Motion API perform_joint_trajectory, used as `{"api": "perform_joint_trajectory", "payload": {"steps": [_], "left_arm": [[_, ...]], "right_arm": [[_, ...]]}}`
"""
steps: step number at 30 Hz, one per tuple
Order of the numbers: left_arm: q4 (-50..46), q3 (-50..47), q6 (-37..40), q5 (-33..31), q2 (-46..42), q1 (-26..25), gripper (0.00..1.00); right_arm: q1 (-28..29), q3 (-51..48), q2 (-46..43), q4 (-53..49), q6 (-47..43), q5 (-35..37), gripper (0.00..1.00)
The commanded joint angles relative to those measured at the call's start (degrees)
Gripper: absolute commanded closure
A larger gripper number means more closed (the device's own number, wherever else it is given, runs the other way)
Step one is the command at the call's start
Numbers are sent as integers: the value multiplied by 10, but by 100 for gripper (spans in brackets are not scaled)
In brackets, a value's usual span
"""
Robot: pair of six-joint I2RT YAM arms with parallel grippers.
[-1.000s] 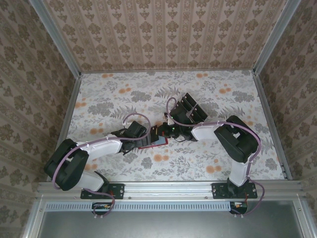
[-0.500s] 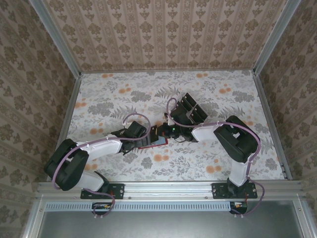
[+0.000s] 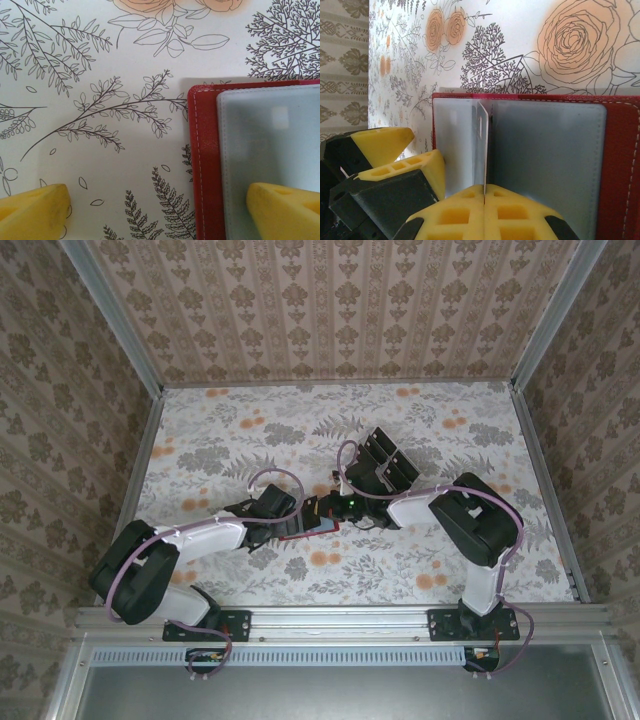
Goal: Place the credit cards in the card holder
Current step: Insert the credit card into the card slot.
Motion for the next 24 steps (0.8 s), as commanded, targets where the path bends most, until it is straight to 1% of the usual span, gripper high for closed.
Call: {"api": "perform_joint_trajectory", "payload": {"steps": [1,24], "left_arm": [[-43,-20,-6,-8,8,-3,0],[-41,-21,-7,-7,12,-3,0]], "right_arm": [[-2,-14,12,6,4,-10,100],[-2,-16,47,23,19,-27,100]]}}
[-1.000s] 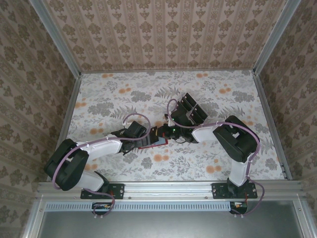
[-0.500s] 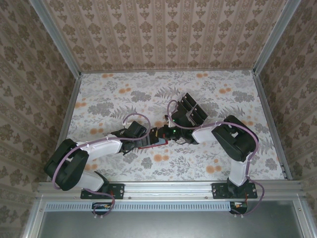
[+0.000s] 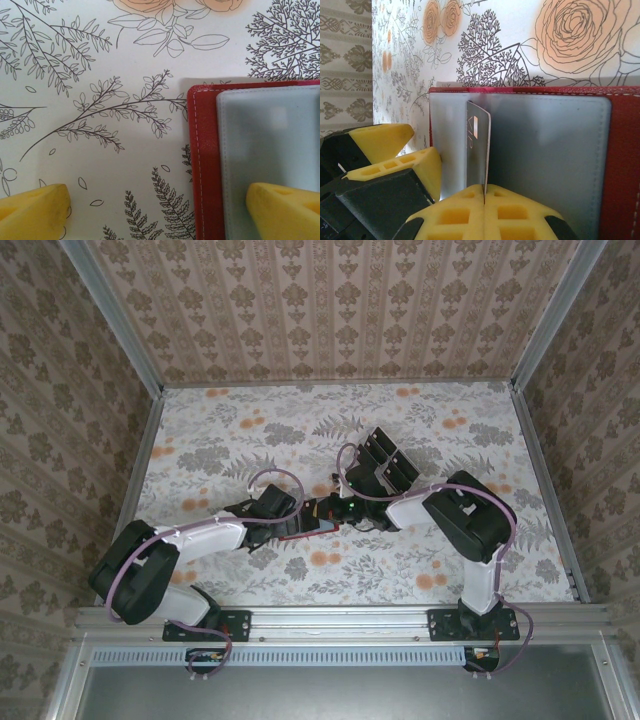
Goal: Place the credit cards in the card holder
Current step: Insert the credit card into the card slot.
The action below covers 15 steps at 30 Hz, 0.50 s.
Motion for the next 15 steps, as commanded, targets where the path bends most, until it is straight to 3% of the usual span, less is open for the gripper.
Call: {"api": "perform_joint_trajectory", "payload": {"steps": [1,15], "left_arm": [[-42,-19,-6,-7,13,-3,0],[-41,-12,-3,-6,14,-3,0]], "right_arm": [[-2,-8,23,-16,4,-4,100],[12,21,50,-33,10,-9,100]]}}
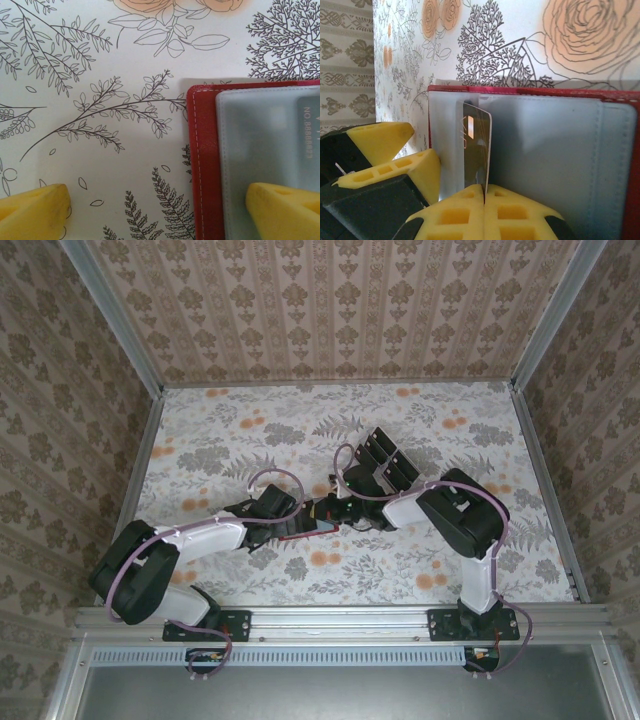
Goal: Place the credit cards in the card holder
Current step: Insert the credit card into the card slot.
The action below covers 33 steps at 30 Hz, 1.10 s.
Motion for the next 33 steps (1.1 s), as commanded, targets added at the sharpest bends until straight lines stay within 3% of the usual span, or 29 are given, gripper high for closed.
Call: {"api": "perform_joint_trajectory", "payload": {"steps": [1,14,27,33], "left_arm": [[-42,-11,-2,-6,14,-2,0],[-102,16,6,-12,-59,30,0],[-124,-14,-10,-19,-74,64,0],[-104,-22,-12,-15,-57,65,0]], "right_arm": [[9,7,25,-48,6,9,100],[20,47,13,-152,-20,39,96],[23,100,-25,-279,-68,71,57],[23,145,-39,-364,-111,98,52]]}}
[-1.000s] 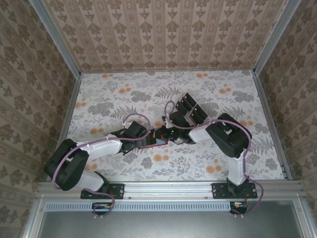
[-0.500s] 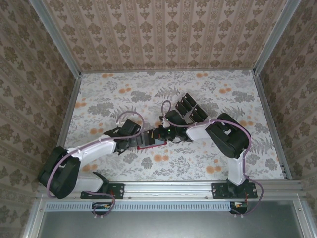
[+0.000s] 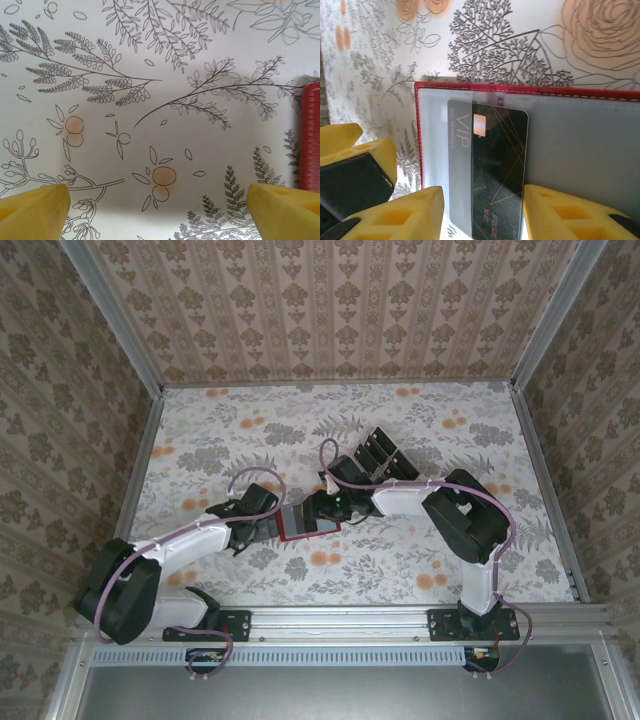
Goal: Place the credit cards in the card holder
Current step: Insert the credit card into the card slot.
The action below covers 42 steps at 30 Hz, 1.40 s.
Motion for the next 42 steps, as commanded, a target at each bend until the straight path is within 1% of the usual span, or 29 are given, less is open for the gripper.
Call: {"api": "perform_joint_trajectory", "payload": {"steps": [1,12,15,19,22,27,31,42], "left_arm": [[7,-11,-13,-5,13,4,0],[37,-15,-5,5,34,5,0],[41,-12,-2,7,41,5,0],[46,-9,0,10,46,5,0],[51,-7,2,13,50,5,0],[55,-6,3,16,55,4,0],[59,-7,4,19,59,4,0],[71,-11,3,24,70,4,0]], "right_arm": [[1,26,-21,-98,-40,38,52],[1,75,-28,-179,-85,83,52],[1,96,-18,-211,-99,101,57],[3,119,-4,-243,-115,124,68],[3,129,8,-254,-121,129,70],[9,145,32,-265,-125,132,77],[14,155,45,-271,-128,135,81],[41,183,65,-281,-126,129,82]]}}
